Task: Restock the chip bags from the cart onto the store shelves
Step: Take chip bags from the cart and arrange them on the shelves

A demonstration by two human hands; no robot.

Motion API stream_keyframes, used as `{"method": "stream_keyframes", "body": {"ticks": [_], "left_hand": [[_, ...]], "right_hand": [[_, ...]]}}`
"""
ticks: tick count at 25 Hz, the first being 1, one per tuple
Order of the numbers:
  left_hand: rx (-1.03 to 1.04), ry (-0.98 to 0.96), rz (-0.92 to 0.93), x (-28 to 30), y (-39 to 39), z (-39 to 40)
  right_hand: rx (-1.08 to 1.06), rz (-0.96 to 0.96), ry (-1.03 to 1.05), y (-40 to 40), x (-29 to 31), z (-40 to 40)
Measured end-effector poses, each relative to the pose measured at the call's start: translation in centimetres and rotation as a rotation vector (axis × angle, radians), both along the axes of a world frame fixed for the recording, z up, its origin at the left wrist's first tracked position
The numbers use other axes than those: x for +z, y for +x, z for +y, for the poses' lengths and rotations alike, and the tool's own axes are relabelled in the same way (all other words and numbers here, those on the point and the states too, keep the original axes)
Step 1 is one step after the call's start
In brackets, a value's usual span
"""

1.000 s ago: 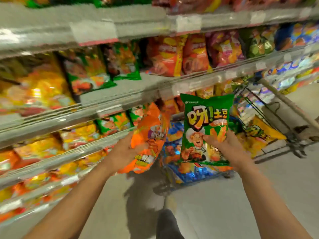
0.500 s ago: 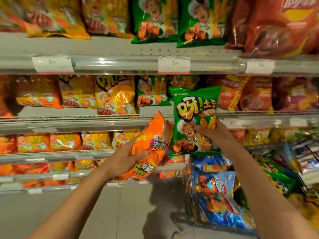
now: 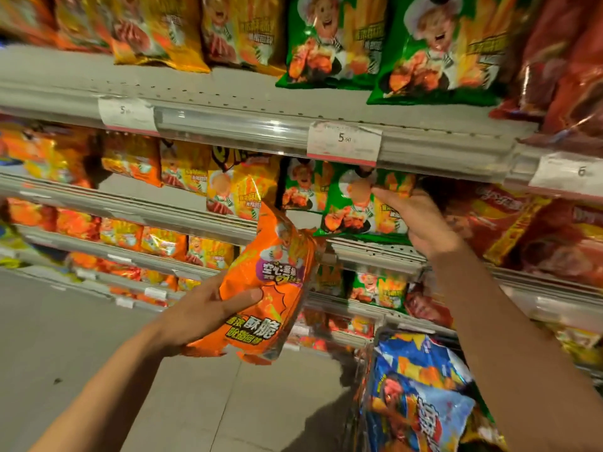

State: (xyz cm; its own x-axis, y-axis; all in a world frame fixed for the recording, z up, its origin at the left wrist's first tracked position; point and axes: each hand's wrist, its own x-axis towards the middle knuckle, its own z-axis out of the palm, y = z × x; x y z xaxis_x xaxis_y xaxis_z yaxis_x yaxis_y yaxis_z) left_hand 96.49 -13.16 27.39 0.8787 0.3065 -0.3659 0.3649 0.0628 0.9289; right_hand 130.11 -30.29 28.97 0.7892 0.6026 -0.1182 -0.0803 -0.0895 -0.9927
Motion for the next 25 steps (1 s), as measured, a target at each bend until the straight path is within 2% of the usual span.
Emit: {"method": "stream_keyframes", "body": {"ticks": [5, 7, 11, 15, 20, 23, 25], "left_hand": [[0.130, -0.047, 0.008, 0.1, -2.8, 0.8], [0.153, -0.067, -0.001, 0.3, -3.5, 1.1], [0.197, -0.086, 0.006, 0.5, -3.9, 1.4], [0.217, -0.117, -0.012, 0.4, -3.8, 1.6], [0.249, -0.209, -0.065, 0.0, -3.7, 1.7], [0.284, -0.303, -0.112, -0.2, -3.5, 1.8], [0.309, -0.362, -0.123, -0.2, -3.8, 2.3]], "right_hand": [[-0.106, 0.162, -0.007, -1.4, -1.4, 6.2], [-0.103, 0.148, -0.026, -2.5, -1.5, 7.5], [-0.102, 0.003, -0.054, -4.2, -2.3, 8.2], [-0.029, -0.218, -0.268, -5.3, -2.5, 8.2], [-0.011, -0.236, -0.298, -5.6, -2.4, 8.2], [-0.027, -0.334, -0.516, -6.3, -1.9, 7.8], [-0.137, -0.448, -0.640, -7.5, -1.8, 6.9]]}}
